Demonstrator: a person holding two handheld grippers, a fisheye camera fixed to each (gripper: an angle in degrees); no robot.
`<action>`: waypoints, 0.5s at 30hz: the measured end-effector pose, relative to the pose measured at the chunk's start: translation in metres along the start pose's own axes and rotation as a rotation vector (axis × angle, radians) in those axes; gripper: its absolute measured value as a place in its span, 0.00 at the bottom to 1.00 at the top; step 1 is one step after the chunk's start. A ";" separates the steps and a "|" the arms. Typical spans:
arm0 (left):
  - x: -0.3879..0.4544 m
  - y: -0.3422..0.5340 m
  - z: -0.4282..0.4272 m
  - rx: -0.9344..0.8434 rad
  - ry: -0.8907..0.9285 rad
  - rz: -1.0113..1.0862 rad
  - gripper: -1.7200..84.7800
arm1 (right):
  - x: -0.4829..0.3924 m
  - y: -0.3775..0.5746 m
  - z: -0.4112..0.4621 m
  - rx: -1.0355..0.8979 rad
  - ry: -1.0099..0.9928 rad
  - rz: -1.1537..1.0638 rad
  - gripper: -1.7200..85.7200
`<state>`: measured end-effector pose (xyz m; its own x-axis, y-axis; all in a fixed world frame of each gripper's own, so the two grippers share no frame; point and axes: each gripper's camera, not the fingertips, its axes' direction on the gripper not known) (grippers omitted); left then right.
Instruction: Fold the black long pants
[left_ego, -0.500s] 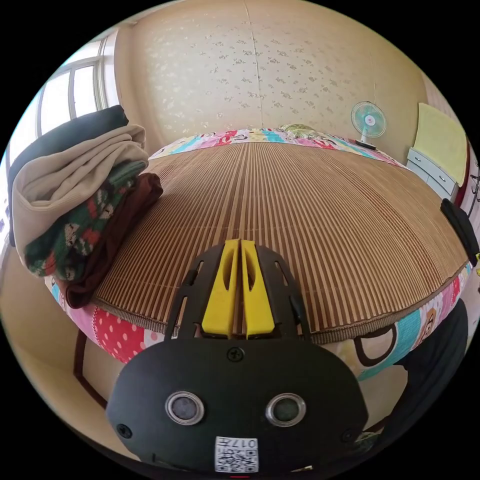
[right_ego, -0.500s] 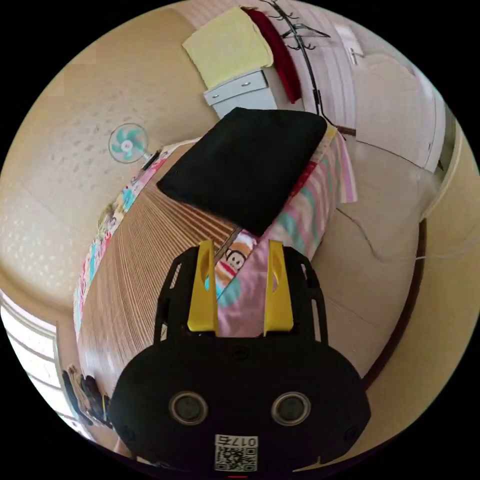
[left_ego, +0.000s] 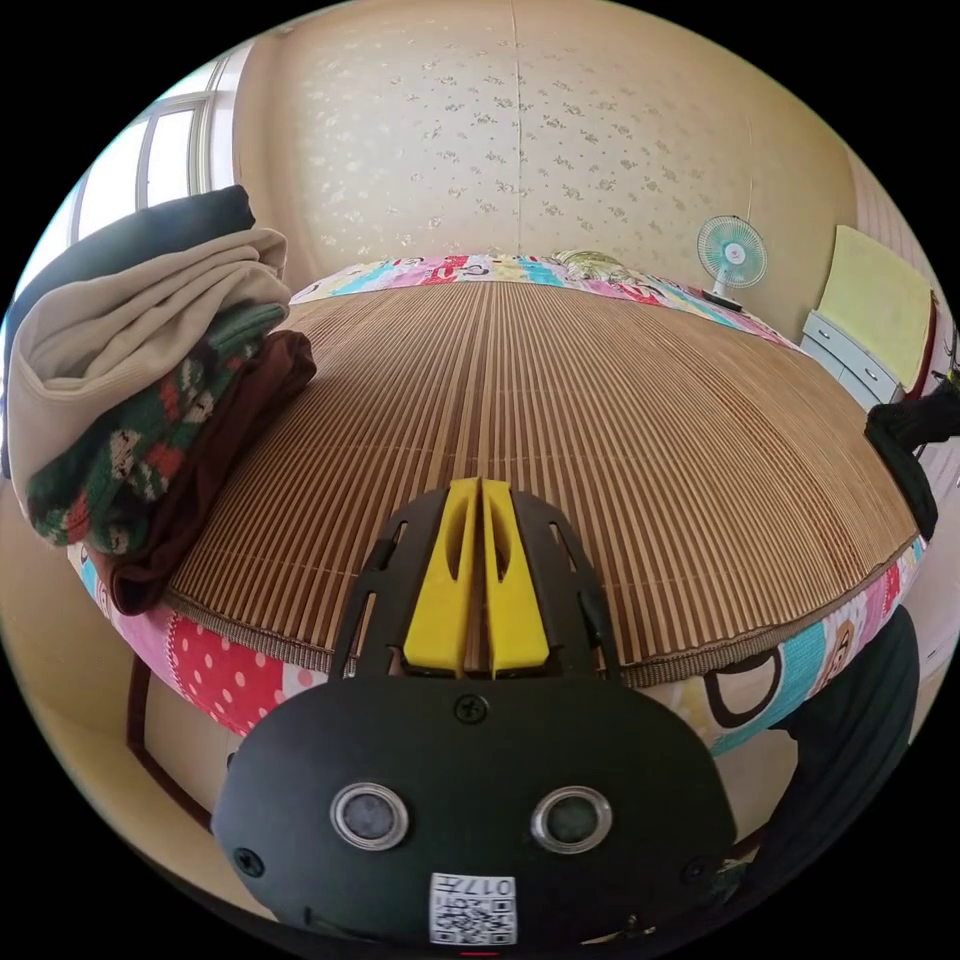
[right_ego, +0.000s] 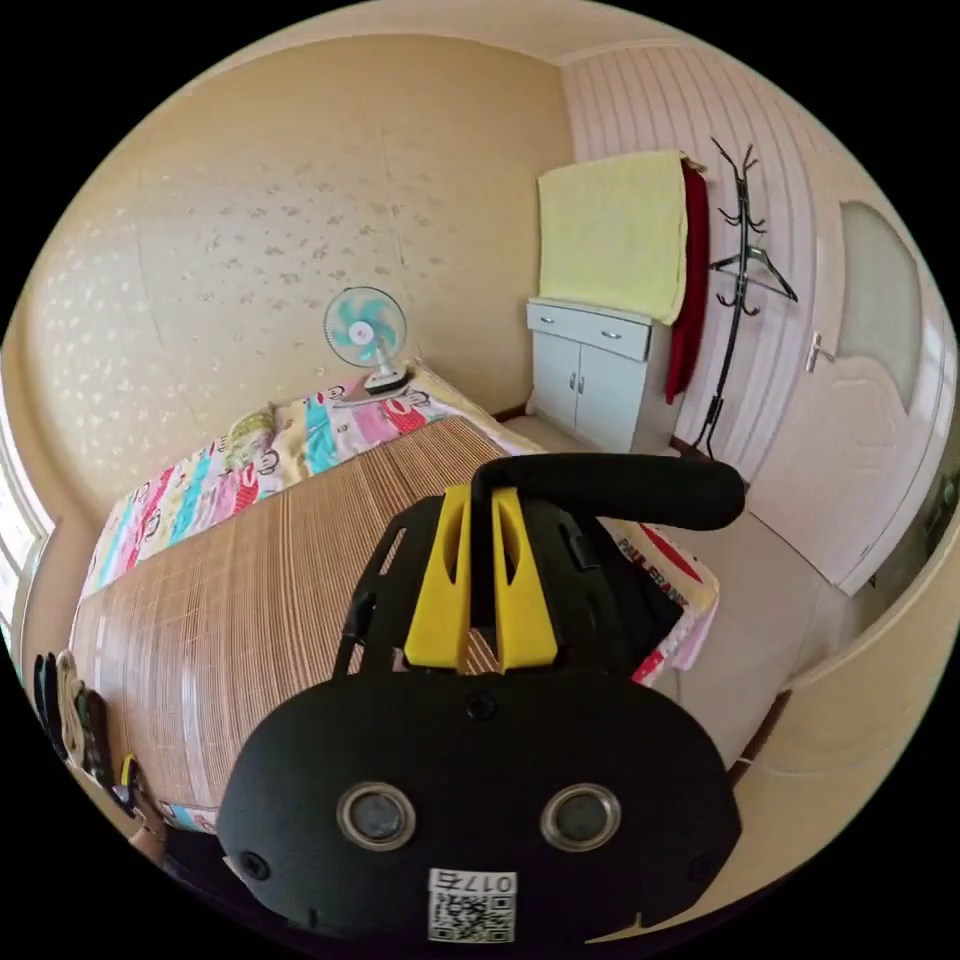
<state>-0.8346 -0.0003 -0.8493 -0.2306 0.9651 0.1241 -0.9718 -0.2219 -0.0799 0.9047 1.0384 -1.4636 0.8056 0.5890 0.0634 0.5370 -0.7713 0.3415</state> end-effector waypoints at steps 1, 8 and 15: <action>-0.003 0.001 0.004 -0.001 -0.002 0.001 0.01 | -0.025 -0.010 -0.005 0.019 -0.024 -0.066 0.05; -0.020 0.009 0.030 0.003 0.006 -0.003 0.01 | -0.326 0.047 -0.008 -0.023 -0.549 -0.928 0.05; -0.034 0.011 0.055 0.002 0.029 -0.013 0.01 | -0.459 0.303 0.017 -0.421 -1.254 -0.940 0.07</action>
<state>-0.8398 -0.0433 -0.8003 -0.2162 0.9716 0.0965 -0.9749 -0.2094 -0.0761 0.7018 0.5306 -1.4048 0.0508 0.0702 -0.9962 0.9983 -0.0305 0.0488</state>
